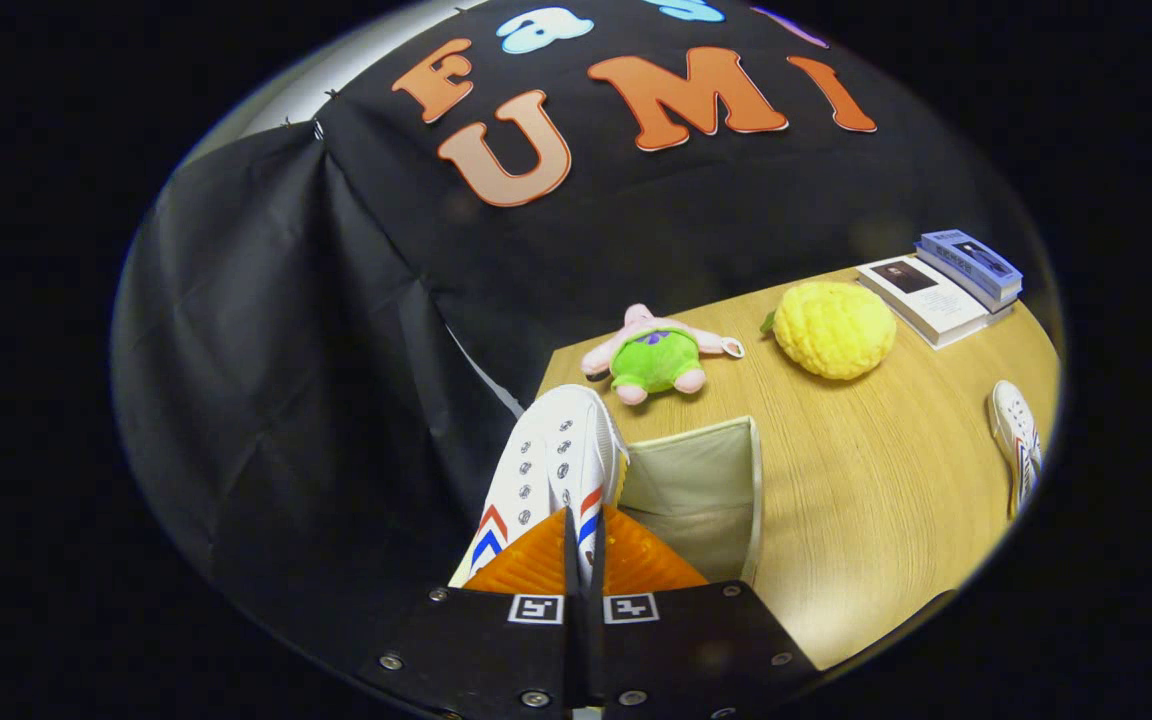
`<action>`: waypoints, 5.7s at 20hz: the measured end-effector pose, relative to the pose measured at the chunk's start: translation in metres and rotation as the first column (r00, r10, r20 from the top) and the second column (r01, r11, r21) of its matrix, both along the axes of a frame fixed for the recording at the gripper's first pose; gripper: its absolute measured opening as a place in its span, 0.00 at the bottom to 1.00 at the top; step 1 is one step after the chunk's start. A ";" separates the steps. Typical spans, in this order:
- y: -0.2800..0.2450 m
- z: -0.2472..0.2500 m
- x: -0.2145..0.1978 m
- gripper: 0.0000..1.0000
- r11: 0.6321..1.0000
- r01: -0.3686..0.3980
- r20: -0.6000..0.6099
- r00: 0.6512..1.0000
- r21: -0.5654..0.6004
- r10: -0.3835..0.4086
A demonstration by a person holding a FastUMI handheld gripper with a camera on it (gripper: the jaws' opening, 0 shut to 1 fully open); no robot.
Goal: Open the storage box then place both shoes into the box .Put the left shoe in first, then the right shoe, with the right side of both shoes facing outward in a uniform manner.
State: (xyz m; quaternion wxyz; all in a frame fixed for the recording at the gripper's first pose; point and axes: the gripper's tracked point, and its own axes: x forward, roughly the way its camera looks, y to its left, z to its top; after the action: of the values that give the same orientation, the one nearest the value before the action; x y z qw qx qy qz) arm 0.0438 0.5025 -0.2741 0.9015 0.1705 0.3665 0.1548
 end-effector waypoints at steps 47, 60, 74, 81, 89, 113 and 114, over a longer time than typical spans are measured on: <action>-0.456 -0.070 0.016 0.97 0.878 0.357 0.076 0.933 -0.319 -0.351; -0.513 -0.182 -0.005 0.67 0.906 0.278 -0.184 0.920 -0.318 -0.347; -0.506 -0.180 -0.005 0.04 0.922 0.368 -0.284 0.877 -0.123 -0.388; -0.464 -0.105 0.020 0.01 0.916 0.394 -0.185 0.897 -0.079 -0.402; -0.318 -0.019 0.012 0.00 0.938 0.345 -0.149 0.930 0.030 -0.337; -0.035 -0.024 -0.075 0.01 0.976 0.216 -0.226 0.951 0.006 -0.209; -0.036 -0.025 -0.074 0.01 0.975 0.224 -0.223 0.950 -0.002 -0.219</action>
State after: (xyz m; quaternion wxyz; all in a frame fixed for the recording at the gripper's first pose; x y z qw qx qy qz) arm -0.0301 0.4661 -0.2990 0.8645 0.2371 0.4417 0.0369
